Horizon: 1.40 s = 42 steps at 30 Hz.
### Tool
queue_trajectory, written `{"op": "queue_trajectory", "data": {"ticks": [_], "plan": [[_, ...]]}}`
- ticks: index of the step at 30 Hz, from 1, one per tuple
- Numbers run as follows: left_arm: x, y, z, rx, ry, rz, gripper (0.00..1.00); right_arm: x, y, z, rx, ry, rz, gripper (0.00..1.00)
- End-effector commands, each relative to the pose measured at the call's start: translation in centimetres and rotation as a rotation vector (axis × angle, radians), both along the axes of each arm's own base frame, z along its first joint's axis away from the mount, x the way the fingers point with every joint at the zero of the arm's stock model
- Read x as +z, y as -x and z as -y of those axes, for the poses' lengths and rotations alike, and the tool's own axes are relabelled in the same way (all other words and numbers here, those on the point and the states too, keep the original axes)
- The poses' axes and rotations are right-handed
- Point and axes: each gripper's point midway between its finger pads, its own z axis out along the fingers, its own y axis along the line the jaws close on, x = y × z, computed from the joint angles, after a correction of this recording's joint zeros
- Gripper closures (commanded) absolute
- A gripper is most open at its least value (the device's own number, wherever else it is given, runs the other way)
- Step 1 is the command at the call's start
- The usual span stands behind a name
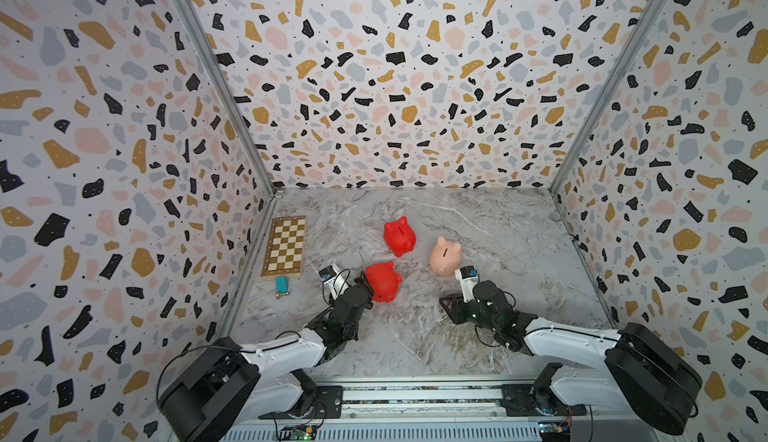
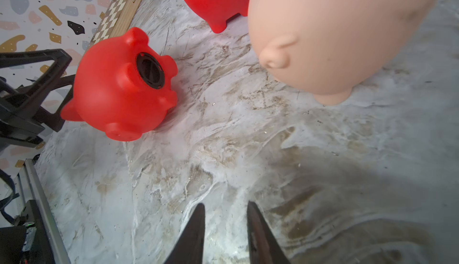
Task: Open piggy banks
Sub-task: Adjust the piggy bank at the center of the board.
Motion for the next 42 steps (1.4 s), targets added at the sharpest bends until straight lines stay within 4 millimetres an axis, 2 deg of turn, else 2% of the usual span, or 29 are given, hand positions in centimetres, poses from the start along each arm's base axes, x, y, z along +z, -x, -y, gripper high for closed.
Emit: {"op": "queue_trajectory", "data": {"ticks": [1, 4, 6, 10, 14, 22, 29, 33, 37, 42], "plan": [[-0.6, 0.4, -0.6, -0.015, -0.048, -0.050, 0.26, 1.7, -0.5, -1.1, 0.015, -0.028, 0.036, 0.68], [-0.3, 0.5, -0.2, -0.044, -0.049, -0.070, 0.15, 1.9, -0.4, -1.1, 0.020, -0.026, 0.041, 0.65], [-0.3, 0.6, 0.1, -0.061, -0.048, -0.090, 0.01, 1.9, -0.3, -1.2, 0.022, -0.023, 0.042, 0.59], [-0.2, 0.6, 0.5, -0.075, -0.023, -0.105, 0.01, 1.9, -0.1, -1.2, 0.031, -0.016, 0.046, 0.46], [0.2, 0.0, 1.7, -0.124, -0.001, -0.092, 0.01, 1.9, 0.0, -1.3, 0.037, -0.011, 0.048, 0.42], [1.0, -1.5, 5.3, -0.297, 0.020, -0.060, 0.01, 2.1, -0.1, -1.4, 0.049, 0.011, 0.059, 0.39], [0.7, -3.2, 8.4, -0.414, 0.037, -0.076, 0.01, 2.3, -0.1, -1.4, 0.057, 0.019, 0.069, 0.39], [0.0, -3.5, 8.8, -0.422, 0.041, -0.097, 0.01, 2.3, -0.1, -1.2, 0.048, 0.021, 0.074, 0.39], [0.3, -3.9, 9.3, -0.460, 0.034, -0.096, 0.01, 2.4, -0.1, -1.0, 0.047, 0.024, 0.079, 0.39], [0.5, -4.0, 10.7, -0.574, -0.080, -0.182, 0.01, 2.2, -0.1, -1.0, 0.048, 0.033, 0.080, 0.39]]}}
